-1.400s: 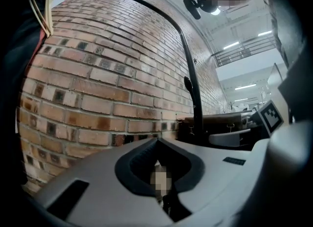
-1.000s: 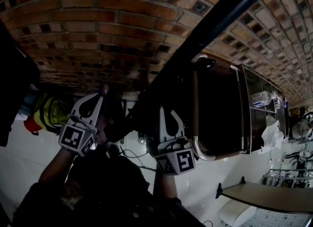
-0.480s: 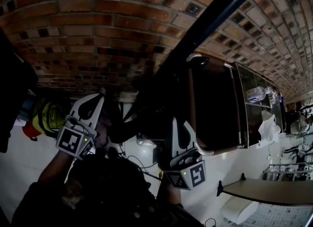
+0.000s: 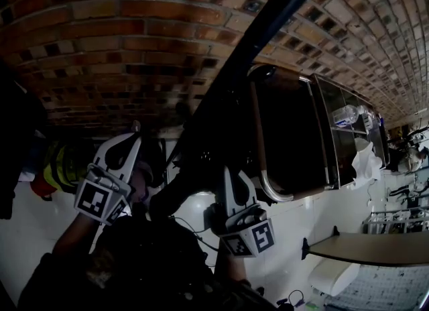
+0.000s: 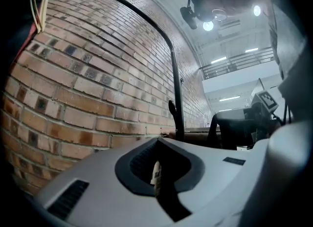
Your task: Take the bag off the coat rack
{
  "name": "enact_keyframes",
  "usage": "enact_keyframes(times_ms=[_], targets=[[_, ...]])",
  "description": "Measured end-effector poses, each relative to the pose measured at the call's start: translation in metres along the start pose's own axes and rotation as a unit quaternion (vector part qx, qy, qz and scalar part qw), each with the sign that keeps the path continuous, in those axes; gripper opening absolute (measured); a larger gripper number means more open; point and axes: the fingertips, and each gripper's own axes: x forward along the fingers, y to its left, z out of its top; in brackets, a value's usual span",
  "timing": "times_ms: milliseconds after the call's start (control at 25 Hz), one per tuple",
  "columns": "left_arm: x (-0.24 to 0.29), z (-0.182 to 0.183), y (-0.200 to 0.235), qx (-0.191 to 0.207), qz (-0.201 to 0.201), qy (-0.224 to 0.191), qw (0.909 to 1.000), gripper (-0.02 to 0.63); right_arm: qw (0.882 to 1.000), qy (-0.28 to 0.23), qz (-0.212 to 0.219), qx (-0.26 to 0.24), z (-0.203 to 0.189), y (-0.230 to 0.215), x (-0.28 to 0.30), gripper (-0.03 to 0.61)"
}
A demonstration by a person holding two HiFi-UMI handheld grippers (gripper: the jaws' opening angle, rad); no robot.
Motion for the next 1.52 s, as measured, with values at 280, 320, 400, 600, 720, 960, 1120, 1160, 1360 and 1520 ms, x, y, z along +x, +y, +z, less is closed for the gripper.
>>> enact_keyframes(times_ms=[280, 320, 400, 600, 720, 960, 1120, 1160, 1360, 1520], targets=[[-0.017, -0.005, -0.013, -0.003, -0.028, 0.011, 0.9996, 0.040, 1.000, 0.020, 0.003, 0.007, -0.022, 0.021, -0.019, 0.028], [-0.020, -0.007, -0.015, -0.002, -0.033, 0.013, 0.9994, 0.040, 1.000, 0.020, 0.000, 0.007, -0.024, 0.023, -0.021, 0.028], [-0.023, -0.009, -0.017, 0.001, -0.045, 0.013, 0.9989, 0.040, 1.000, 0.017, -0.003, 0.006, -0.027, 0.028, -0.026, 0.028], [-0.027, -0.009, -0.026, 0.006, -0.068, 0.000, 0.9976, 0.040, 1.000, 0.011, -0.004, -0.010, -0.030, 0.045, -0.034, 0.028], [-0.037, -0.005, -0.036, 0.005, -0.070, -0.005, 0.9975, 0.040, 1.000, 0.002, -0.009, -0.009, -0.023, 0.049, -0.045, 0.028], [-0.056, 0.000, -0.061, 0.013, -0.062, -0.007, 0.9979, 0.040, 1.000, 0.005, 0.011, -0.012, -0.011, 0.067, -0.072, 0.028], [-0.081, 0.003, -0.091, 0.011, -0.049, -0.011, 0.9987, 0.040, 0.999, 0.010, 0.038, -0.011, -0.007, 0.084, -0.103, 0.028], [-0.089, 0.004, -0.100, 0.011, -0.044, -0.011, 0.9989, 0.040, 0.999, 0.012, 0.045, -0.011, -0.006, 0.089, -0.113, 0.028], [-0.136, 0.002, -0.148, 0.009, -0.014, -0.008, 0.9998, 0.040, 0.997, 0.023, 0.076, -0.006, -0.001, 0.111, -0.169, 0.028], [-0.176, -0.003, -0.193, 0.010, 0.000, -0.010, 0.9999, 0.040, 0.995, 0.030, 0.100, -0.003, -0.005, 0.128, -0.221, 0.026]])
